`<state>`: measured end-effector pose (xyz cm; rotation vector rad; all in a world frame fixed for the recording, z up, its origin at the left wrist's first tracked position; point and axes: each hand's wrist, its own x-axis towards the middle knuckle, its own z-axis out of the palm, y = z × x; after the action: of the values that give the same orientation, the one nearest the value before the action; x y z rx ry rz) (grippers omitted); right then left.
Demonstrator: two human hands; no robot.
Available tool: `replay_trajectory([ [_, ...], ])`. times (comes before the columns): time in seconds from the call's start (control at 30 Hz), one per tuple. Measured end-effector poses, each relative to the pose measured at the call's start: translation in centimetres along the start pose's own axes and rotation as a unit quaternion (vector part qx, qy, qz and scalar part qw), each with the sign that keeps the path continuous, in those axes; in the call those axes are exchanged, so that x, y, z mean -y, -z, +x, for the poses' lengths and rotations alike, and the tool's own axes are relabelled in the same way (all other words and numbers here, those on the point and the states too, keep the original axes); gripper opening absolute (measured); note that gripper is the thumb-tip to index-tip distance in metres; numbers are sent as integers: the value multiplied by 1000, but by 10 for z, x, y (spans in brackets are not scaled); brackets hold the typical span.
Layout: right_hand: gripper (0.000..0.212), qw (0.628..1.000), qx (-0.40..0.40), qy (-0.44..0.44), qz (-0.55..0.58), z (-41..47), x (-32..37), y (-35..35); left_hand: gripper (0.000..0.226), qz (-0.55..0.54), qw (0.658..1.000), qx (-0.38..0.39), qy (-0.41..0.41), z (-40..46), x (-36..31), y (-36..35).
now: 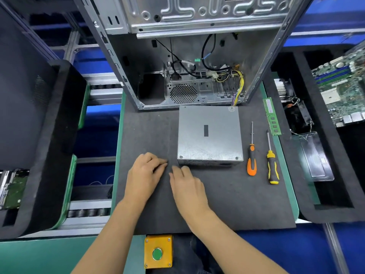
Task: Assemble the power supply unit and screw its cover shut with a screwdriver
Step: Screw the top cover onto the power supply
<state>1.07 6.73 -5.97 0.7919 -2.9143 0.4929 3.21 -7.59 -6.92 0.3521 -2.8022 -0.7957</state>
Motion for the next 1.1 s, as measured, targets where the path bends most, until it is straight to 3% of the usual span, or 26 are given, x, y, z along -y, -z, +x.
replay_trajectory([
  [0.17,30,999,-16,-50,-12,10,4,-9,10,14,999,-21,-29,-1,4,-1],
  [0.33,24,998,-19,-51,21,11,6,-9,10,27,998,-25,-51,-2,6,-4],
  [0.5,17,997,-15,-15,70,5,11,9,6,6,1000,-12,-20,-1,5,-2],
  [0.57,2,988,5,27,153,-7,7,27,11,-15,1000,-11,18,-1,4,-1],
  [0.67,10,950,-44,46,305,-10,-18,74,26,-128,981,-40,141,6,0,4],
  [0.73,10,934,-125,17,335,7,-47,106,30,-213,950,-70,215,16,-6,8],
  [0.8,12,936,-154,-52,314,40,-81,128,25,-286,921,-95,249,30,-14,14],
  [0.93,19,904,-80,-190,374,101,-134,134,20,-380,889,-118,227,62,-38,27],
  [1.1,10,948,-15,-141,285,134,-158,114,25,-351,916,-88,173,92,-60,29],
])
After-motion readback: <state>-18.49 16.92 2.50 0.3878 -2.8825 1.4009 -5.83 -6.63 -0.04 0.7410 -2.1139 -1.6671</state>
